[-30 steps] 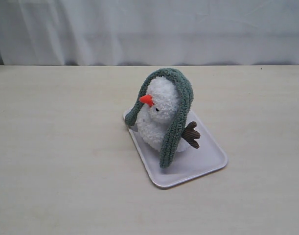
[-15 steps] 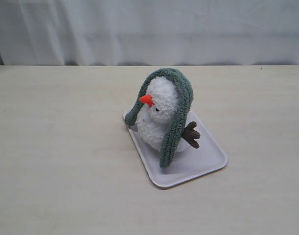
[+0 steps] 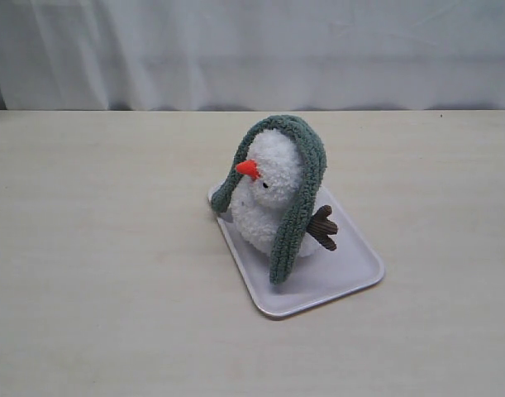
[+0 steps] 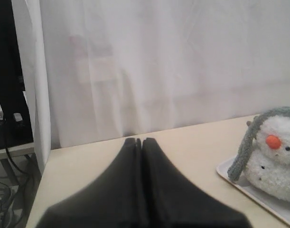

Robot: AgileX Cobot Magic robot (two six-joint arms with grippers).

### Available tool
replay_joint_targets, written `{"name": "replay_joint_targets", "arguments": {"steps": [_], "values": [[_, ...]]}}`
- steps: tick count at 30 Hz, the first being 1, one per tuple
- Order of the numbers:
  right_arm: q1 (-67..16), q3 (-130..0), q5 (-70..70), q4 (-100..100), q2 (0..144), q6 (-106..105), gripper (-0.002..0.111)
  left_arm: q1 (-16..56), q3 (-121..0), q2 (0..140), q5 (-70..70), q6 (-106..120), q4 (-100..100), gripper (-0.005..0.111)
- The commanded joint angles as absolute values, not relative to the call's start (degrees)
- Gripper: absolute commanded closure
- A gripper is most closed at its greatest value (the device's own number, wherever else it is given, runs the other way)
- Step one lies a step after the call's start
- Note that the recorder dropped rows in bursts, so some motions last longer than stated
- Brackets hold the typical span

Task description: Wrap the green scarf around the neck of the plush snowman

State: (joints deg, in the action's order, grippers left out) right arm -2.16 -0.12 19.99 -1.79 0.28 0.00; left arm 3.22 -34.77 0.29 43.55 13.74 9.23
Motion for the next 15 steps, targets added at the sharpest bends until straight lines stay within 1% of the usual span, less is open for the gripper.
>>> {"name": "replay_joint_targets", "arguments": {"steps": [1, 15], "values": [[-2.05, 0.0, 19.77, -1.68, 0.0, 0.0, 0.104, 3.02, -33.11, 0.0, 43.43, 13.34, 9.72, 0.107], [-2.05, 0.0, 19.77, -1.68, 0.0, 0.0, 0.104, 3.02, -27.22, 0.0, 43.58, 13.34, 8.67, 0.107]]}}
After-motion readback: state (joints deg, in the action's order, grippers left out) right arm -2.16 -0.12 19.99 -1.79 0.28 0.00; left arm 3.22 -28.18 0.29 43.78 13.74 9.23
